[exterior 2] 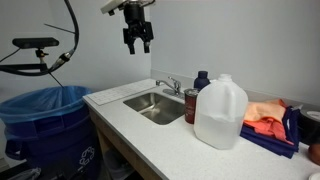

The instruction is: Push the faucet to the left

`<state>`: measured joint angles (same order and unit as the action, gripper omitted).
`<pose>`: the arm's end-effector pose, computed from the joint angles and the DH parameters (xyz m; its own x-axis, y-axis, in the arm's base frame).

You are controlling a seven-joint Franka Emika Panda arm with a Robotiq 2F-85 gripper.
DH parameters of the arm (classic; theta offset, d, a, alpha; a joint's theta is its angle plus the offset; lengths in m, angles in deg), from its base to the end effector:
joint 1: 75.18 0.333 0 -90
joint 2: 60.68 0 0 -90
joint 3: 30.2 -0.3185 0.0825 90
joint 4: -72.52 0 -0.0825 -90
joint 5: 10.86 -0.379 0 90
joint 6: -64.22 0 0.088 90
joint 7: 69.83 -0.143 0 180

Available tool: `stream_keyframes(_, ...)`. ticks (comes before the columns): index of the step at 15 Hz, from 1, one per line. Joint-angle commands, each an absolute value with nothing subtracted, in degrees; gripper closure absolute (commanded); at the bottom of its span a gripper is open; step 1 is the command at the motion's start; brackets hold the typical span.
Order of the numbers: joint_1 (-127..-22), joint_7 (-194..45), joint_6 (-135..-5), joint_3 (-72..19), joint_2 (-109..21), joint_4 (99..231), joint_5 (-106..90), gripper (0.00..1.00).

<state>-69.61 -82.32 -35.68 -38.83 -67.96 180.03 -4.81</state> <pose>0.5034 0.1169 0.5299 0.9987 0.0482 0.0182 0.0457 -0.9915 0.1215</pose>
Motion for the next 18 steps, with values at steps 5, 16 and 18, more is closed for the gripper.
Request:
stream_keyframes(5,-69.8,-84.6,-50.1,-36.6,-57.3,178.1,-5.6,0.0)
stream_keyframes(16,-69.5,-84.4,-50.8,-36.4,-56.6,178.2,-7.7,0.0)
stream_keyframes(18,-69.6,-85.0,-50.3,-36.1,-55.3,177.1,-6.9,0.0)
